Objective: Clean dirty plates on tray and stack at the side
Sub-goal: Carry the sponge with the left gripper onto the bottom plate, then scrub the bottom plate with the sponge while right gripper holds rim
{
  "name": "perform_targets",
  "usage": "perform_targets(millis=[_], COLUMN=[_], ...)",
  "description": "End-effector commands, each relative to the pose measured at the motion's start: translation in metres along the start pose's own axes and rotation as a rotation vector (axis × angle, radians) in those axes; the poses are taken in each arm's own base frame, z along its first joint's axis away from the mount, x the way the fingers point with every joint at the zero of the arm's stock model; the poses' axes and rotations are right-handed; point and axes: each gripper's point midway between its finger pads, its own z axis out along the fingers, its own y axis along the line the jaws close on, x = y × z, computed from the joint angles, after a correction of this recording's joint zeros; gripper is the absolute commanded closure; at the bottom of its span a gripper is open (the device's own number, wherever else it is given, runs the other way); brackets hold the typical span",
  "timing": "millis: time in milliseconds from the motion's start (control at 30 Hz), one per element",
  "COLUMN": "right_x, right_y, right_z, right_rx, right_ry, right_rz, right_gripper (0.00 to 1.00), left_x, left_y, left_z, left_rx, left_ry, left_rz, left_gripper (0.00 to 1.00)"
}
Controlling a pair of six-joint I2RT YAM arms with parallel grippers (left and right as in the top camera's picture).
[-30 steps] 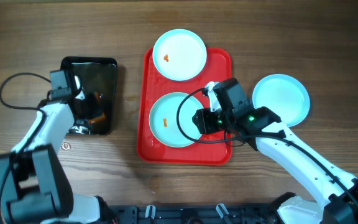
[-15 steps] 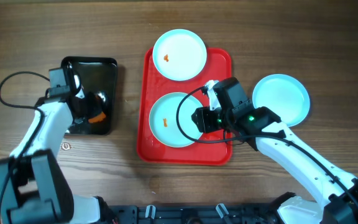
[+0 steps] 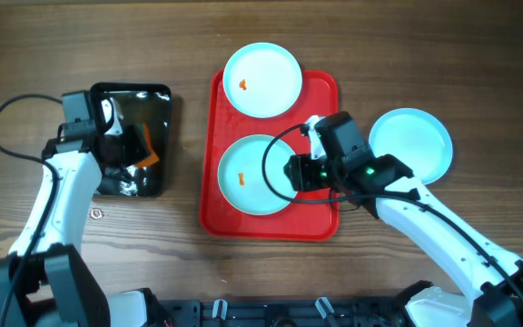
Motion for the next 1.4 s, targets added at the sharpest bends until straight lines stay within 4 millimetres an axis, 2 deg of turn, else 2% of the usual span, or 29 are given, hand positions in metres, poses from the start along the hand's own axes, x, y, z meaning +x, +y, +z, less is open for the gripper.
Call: perform_targets(millis=[0,100,133,167,333,500,733,900,1033,1167,1367], right_x=[-0.009,-0.005,0.001,0.004,0.010,0.010,0.010,0.016,0.023,0.023,0.023], right_y=[-0.015,-0.020,-0.025,-0.026,-0.025,-0.030,-0.041,-0.047,-0.054,-0.062,-0.073], right_z=[0.000,0.012,0.023,0.028,0.051,0.064,0.068,0.077,0.081,0.079,0.073], right_rx=[0.035,0.042,0.052,0.055,0.018,0.026,0.080,0.099,0.130,0.187,0.261], right_ry=[-0.017,0.014,0.047,0.062,0.103,0.108,0.098,0.122,0.145,0.130,0.105], right_rz=[0.055,0.053,0.059,0.063,0.071,0.072,0.056,0.069,0.149,0.215,0.316], right_gripper=[0.55,0.59,0.62,0.64,0.69,0.72,0.73,0.86,0.95,0.96,0.96], left_x=[-0.019,-0.009,0.004,0.010,0.039,0.072,0.103,0.107,0.110,0.116,0.132], left_y=[-0.067,-0.095,-0.116,-0.125,-0.156,-0.173,-0.184,-0.184,-0.187,-0.192,-0.216], left_z=[-0.040,-0.041,-0.039,-0.037,-0.022,0.001,0.023,0.024,0.024,0.023,0.023], left_rx=[0.193,0.235,0.263,0.274,0.298,0.281,0.252,0.248,0.253,0.260,0.288], left_ry=[-0.092,-0.082,-0.053,-0.039,0.045,0.155,0.246,0.258,0.263,0.270,0.264], left_rz=[0.094,0.119,0.137,0.144,0.138,0.141,0.155,0.160,0.167,0.188,0.210], left_gripper=[0.96,0.96,0.96,0.96,0.96,0.96,0.96,0.96,0.96,0.96,0.96])
